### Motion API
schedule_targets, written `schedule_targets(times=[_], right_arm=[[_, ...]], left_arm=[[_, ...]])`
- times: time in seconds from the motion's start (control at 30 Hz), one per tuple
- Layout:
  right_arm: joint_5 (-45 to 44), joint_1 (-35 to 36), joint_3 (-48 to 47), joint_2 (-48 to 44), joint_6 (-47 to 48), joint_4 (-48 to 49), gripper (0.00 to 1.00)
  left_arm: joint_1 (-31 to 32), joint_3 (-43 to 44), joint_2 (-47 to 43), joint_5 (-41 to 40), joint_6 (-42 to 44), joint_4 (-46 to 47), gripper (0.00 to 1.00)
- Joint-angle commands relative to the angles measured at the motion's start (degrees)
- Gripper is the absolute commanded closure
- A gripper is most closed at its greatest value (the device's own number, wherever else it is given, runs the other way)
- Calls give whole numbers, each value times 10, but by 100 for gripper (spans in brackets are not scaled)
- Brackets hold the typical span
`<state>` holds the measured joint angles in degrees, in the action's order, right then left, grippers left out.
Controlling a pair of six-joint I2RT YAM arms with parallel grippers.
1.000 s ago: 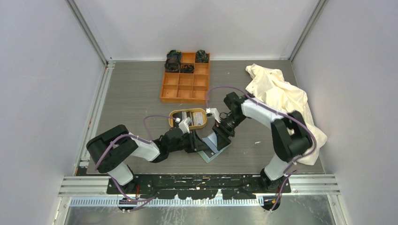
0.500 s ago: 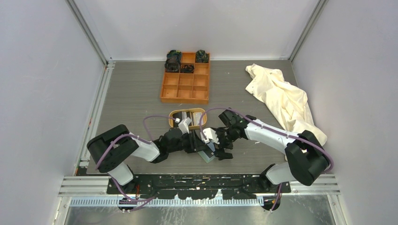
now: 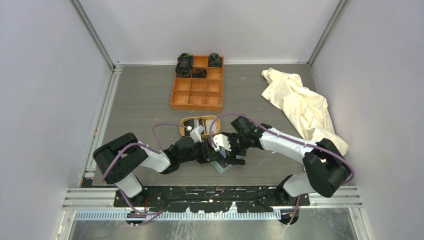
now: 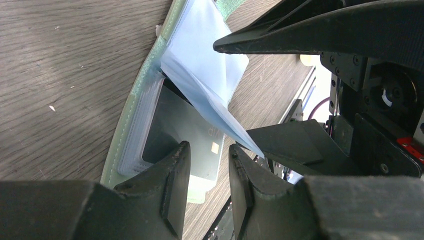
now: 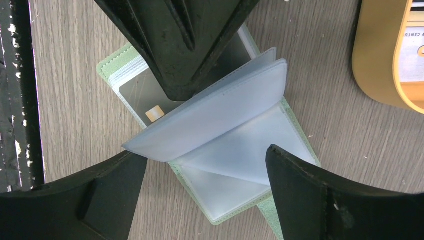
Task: Put the credit cards into the card holder
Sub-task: Insert the credit card into the card holder.
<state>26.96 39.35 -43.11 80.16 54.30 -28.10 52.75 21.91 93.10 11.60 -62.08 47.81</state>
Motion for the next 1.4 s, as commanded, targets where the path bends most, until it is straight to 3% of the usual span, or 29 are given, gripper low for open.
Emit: schedule_targets(times=[0.0,0.63,0.87,0.97,1.07,1.37], right_arm=[[-9,-5,-12,-17,6,4,8],[-8,-18,-21,-28,0,-9,9],[-11,-17,-23,-22,-6,-9,16],[-8,-17,-27,-15,-8,-12,19],[-6,-18,-28,-16,-9,-14,21],[-5,-18,-30,-13,-10,-17,23]], left_arm=[[-3,-2,0,-3,13,13,65],[-3,1,-5,-4,18,-3,65],[-3,-6,-25,-3,12,2,63],[-3,-11,-43,-9,7,2,62],[-2,-14,-61,-16,3,-2,52],[-3,-1,-99,-37,2,-49,47]])
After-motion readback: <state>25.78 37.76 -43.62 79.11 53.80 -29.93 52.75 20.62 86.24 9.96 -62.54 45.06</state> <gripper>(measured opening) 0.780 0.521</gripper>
